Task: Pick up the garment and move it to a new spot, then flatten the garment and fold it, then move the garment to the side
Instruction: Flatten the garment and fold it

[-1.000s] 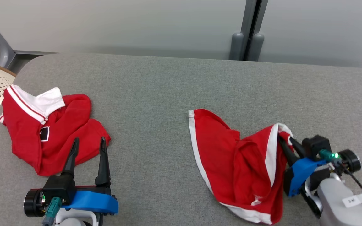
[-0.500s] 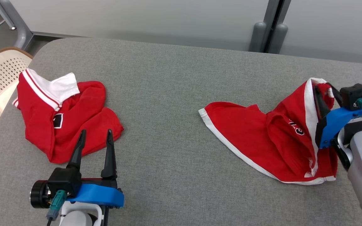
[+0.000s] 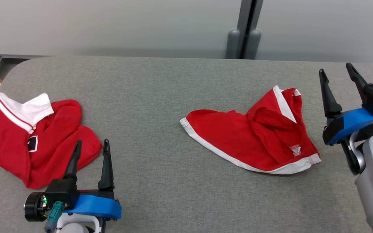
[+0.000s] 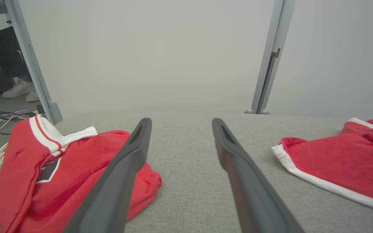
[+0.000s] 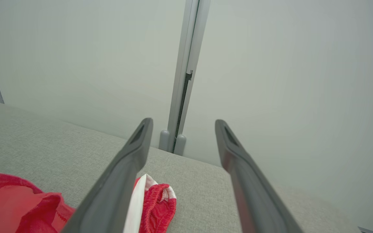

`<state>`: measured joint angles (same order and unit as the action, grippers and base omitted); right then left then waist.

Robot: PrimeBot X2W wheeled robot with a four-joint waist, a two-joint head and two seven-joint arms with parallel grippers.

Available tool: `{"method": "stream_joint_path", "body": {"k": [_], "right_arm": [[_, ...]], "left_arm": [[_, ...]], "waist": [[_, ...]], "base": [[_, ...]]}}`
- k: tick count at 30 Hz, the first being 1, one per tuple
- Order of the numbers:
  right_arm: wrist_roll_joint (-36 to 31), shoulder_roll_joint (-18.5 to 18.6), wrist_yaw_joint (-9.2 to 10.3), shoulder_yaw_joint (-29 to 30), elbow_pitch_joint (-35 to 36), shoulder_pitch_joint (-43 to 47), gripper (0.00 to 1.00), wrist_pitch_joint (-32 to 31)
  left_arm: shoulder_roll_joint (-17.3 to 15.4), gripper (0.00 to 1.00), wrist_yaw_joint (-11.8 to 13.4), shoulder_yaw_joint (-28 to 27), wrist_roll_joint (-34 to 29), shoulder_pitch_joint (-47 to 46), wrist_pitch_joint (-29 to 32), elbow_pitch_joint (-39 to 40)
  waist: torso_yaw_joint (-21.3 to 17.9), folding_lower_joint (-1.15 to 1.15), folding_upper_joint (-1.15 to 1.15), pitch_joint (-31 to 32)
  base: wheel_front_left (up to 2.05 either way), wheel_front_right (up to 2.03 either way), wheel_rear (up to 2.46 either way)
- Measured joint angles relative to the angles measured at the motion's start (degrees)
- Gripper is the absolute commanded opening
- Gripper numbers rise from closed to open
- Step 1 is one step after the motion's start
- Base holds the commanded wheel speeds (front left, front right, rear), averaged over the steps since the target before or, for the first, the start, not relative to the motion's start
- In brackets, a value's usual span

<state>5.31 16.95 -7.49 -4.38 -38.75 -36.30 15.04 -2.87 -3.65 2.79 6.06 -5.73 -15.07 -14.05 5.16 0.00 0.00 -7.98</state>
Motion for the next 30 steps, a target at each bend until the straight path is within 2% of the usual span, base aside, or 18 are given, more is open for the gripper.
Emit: {"method": "stream_joint_path", "body": {"k": [5, 13, 23, 30], "right_arm": [[0.93, -3.34, 0.00, 1.76, 11.93, 7.41, 1.00, 0.01], [0.91, -9.77, 0.00, 1.23, 23.79, 21.08, 1.00, 0.01], [0.27, -13.29, 0.00, 0.59, 29.91, 35.84, 1.00, 0.00], [-0.74, -13.93, 0.00, 1.44, 30.82, 38.83, 1.00, 0.00]], "left_arm": [[-0.04, 1.00, -0.44, -0.89, -0.69, 0.98, 0.00, 0.01], [-0.03, 1.00, -0.90, -1.87, -1.57, 1.86, 0.00, 0.18], [-0.11, 1.00, -1.01, -3.41, -2.19, 3.09, 0.00, 0.41], [-0.11, 1.00, -1.01, -3.80, -2.69, 3.32, 0.00, 0.49]], "waist": [[-2.74, 0.00, 0.00, 1.40], [-4.96, -0.01, 0.00, 3.28], [-5.42, -0.01, 0.00, 4.56], [-5.53, -0.01, 0.00, 4.41]], "base": [[0.00, 0.00, 0.00], [0.00, 0.00, 0.00], [0.00, 0.00, 0.00], [0.00, 0.00, 0.00]]}}
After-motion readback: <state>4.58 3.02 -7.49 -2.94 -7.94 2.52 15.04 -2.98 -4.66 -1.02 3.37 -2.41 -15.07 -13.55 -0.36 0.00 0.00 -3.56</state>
